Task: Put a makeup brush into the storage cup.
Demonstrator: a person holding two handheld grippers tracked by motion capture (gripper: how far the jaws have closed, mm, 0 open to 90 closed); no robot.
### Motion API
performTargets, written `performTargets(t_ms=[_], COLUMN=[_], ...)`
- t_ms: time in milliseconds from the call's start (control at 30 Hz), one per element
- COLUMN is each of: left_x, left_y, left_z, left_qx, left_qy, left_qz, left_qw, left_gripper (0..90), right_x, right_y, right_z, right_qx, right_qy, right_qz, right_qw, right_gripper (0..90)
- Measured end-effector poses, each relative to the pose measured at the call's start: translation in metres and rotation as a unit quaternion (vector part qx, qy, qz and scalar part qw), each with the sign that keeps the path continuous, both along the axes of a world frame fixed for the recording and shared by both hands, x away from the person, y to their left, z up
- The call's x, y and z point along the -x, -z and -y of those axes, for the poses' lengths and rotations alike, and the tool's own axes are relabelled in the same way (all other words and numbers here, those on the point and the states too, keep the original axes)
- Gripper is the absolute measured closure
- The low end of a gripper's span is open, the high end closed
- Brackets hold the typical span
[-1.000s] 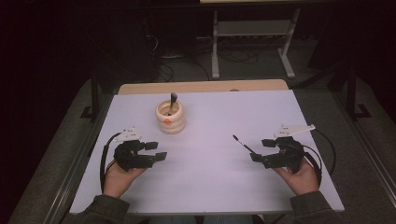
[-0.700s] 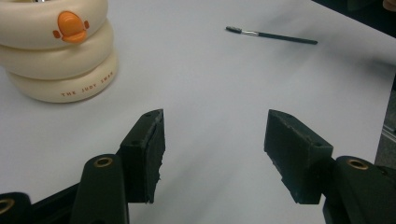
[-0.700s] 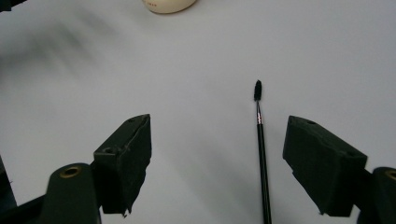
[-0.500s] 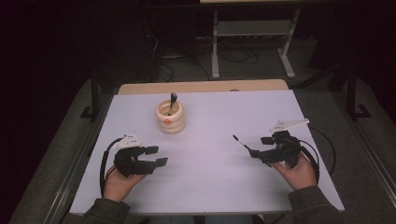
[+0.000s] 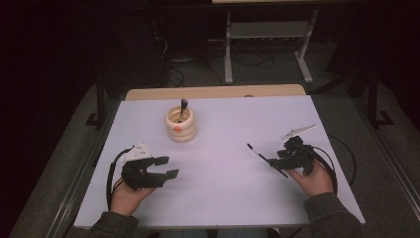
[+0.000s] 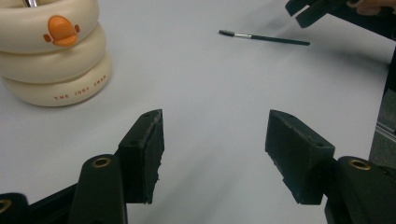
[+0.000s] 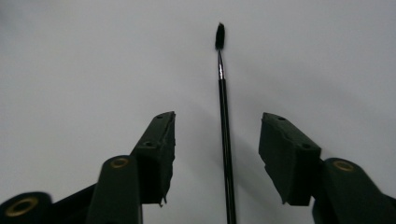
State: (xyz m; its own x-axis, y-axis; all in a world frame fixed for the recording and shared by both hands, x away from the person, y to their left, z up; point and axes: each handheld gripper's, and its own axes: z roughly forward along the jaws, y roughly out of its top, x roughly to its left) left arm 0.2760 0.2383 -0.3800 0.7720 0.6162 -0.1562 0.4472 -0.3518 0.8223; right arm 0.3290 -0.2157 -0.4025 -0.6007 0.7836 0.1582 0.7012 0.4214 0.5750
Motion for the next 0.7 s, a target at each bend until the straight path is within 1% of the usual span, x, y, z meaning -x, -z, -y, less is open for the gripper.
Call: performTargets(t_ms=[67,167,200,400,500,700], left_x=[0.000,0.000,0.000,-0.001,-0.001,0.000], left_y=[0.000,0.002,0.002,0.003,0.003,0.002], left_z=[0.000,-0.001,0.000,0.000,0.000,0.000], left_qx=[-0.001,-0.001,0.002,0.001,0.000,0.002], left_qy=[0.000,0.000,-0.002,0.002,0.002,0.001], left_qz=[0.000,-0.004,-0.006,-0.006,-0.006,-0.006], left_qw=[1.0000,1.0000,1.0000,1.0000,1.0000,1.0000], left_gripper=[36.9,36.9,36.9,36.9,37.0,37.1], right_x=[-0.001,-0.001,-0.001,-0.002,-0.003,-0.004], right_y=[0.005,0.012,0.013,0.020,0.021,0.022], right_z=[0.000,-0.001,-0.001,0.000,-0.002,-0.004], right_qx=[0.010,0.028,0.032,0.041,0.049,0.056], right_qy=[-0.002,-0.005,-0.007,-0.009,-0.016,-0.022], right_qz=[-0.006,-0.019,-0.021,-0.034,-0.034,-0.039], right_qw=[0.9999,0.9994,0.9993,0.9986,0.9981,0.9974], right_gripper=[49.9,53.4,55.5,63.9,67.2,70.4])
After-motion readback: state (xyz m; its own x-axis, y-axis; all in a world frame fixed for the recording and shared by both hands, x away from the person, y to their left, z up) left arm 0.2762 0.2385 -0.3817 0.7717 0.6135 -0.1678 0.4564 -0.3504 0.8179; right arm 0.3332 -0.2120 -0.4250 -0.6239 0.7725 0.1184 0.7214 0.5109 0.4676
